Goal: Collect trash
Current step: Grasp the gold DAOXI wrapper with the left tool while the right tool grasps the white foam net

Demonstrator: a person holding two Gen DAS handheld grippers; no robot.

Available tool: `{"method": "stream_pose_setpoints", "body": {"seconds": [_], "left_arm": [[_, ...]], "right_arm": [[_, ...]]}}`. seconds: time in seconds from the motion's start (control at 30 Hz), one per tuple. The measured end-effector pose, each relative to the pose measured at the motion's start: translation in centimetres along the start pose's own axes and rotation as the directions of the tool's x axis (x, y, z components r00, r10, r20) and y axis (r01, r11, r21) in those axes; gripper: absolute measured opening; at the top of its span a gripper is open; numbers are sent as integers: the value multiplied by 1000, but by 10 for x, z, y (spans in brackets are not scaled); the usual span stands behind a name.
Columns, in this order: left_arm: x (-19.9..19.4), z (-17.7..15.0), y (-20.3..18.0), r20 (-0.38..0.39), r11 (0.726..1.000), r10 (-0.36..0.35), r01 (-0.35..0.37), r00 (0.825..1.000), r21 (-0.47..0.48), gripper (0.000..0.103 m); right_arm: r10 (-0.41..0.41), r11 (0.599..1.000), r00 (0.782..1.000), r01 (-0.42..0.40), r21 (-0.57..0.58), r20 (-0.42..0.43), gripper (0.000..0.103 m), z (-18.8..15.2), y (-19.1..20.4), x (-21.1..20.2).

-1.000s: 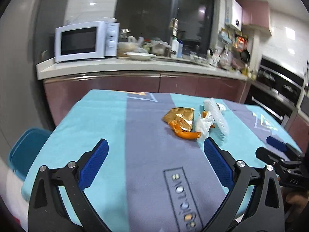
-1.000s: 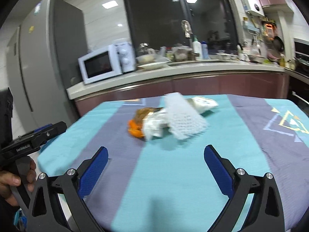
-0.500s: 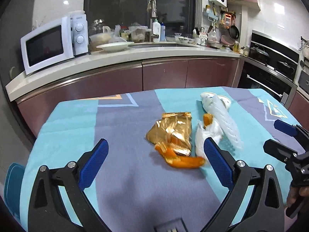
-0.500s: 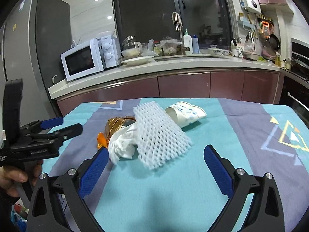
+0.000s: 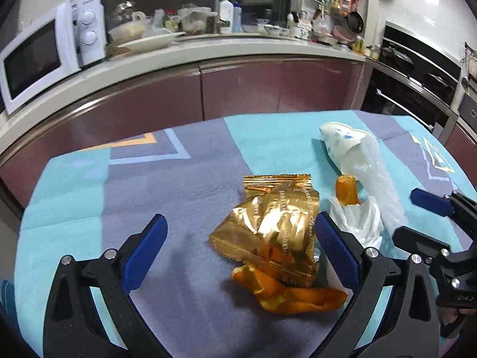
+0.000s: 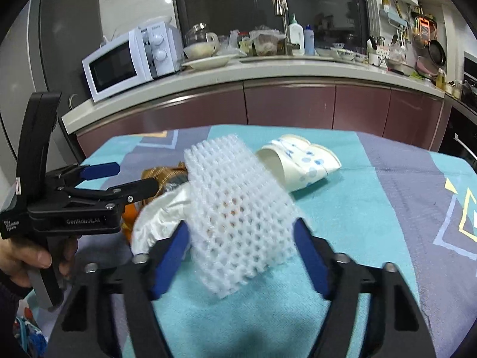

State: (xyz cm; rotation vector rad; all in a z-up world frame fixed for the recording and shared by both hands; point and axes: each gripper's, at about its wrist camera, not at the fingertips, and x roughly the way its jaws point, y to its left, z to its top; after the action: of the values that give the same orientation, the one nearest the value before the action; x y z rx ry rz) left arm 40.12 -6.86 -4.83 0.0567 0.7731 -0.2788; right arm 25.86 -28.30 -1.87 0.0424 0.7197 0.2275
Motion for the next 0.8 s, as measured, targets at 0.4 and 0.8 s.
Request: {"method": "stream_pose_setpoints", "body": {"seconds": [0.4, 0.8], "left_arm": [[28, 3, 2, -43, 997, -50, 48, 998, -56, 67], [-22, -3, 15, 59, 993, -42, 48, 997, -110, 31]], "right_arm": [[69, 997, 998, -69, 44, -14, 10, -6, -10, -3], [63, 995, 997, -66, 71, 48, 7, -11, -17, -31]]}}
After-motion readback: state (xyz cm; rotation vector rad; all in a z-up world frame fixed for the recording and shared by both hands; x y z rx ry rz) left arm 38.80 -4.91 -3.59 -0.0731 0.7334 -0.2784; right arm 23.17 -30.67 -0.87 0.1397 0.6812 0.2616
